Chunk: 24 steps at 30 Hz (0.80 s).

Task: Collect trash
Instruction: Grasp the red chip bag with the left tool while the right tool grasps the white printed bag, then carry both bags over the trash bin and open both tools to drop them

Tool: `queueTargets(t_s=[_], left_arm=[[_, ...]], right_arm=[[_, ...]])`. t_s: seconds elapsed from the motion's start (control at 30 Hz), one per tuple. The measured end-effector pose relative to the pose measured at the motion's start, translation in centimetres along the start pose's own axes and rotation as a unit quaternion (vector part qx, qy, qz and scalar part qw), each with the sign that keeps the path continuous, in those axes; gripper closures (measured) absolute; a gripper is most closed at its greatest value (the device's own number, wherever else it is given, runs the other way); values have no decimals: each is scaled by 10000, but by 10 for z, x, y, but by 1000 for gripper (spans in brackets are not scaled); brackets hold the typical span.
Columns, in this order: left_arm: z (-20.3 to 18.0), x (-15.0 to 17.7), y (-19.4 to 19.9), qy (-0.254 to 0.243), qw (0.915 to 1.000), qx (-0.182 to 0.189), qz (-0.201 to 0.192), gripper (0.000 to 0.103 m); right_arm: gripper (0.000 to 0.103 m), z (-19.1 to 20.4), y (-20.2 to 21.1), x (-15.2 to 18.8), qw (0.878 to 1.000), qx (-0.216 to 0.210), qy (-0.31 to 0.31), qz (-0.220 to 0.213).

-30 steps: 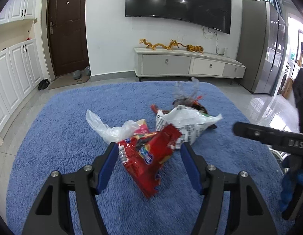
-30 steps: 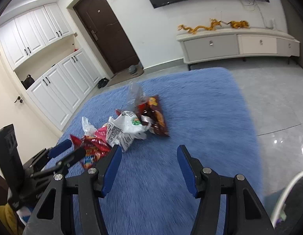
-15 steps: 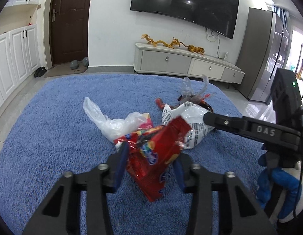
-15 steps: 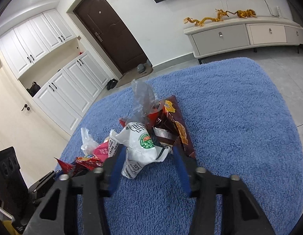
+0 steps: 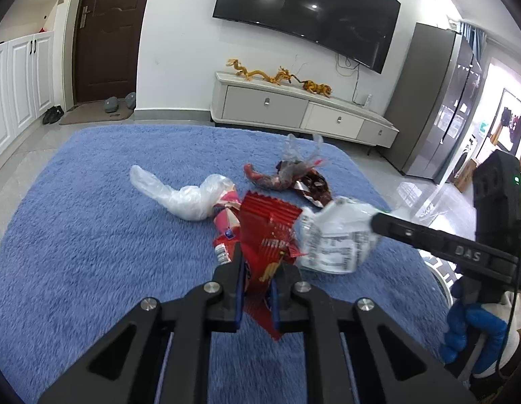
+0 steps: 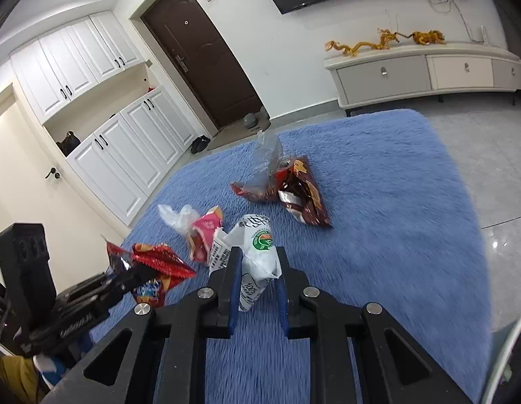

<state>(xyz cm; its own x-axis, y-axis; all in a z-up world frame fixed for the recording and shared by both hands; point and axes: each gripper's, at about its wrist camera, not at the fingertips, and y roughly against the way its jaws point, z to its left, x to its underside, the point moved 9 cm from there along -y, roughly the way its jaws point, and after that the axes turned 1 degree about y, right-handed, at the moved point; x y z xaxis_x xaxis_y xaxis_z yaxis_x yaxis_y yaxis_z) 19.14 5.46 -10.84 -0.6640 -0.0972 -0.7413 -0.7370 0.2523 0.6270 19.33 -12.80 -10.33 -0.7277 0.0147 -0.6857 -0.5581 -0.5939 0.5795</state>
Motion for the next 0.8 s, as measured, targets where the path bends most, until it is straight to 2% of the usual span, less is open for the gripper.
queueTargets(t_s=[0.57, 0.8], left_arm=[[9, 13, 93, -8, 9992, -215, -345, 92], [-20, -5, 121, -275, 9975, -45, -648, 92]], right_arm=[[86, 9, 130, 12, 9951, 490, -121, -848], [86, 6, 186, 9, 9878, 681, -135, -1394]])
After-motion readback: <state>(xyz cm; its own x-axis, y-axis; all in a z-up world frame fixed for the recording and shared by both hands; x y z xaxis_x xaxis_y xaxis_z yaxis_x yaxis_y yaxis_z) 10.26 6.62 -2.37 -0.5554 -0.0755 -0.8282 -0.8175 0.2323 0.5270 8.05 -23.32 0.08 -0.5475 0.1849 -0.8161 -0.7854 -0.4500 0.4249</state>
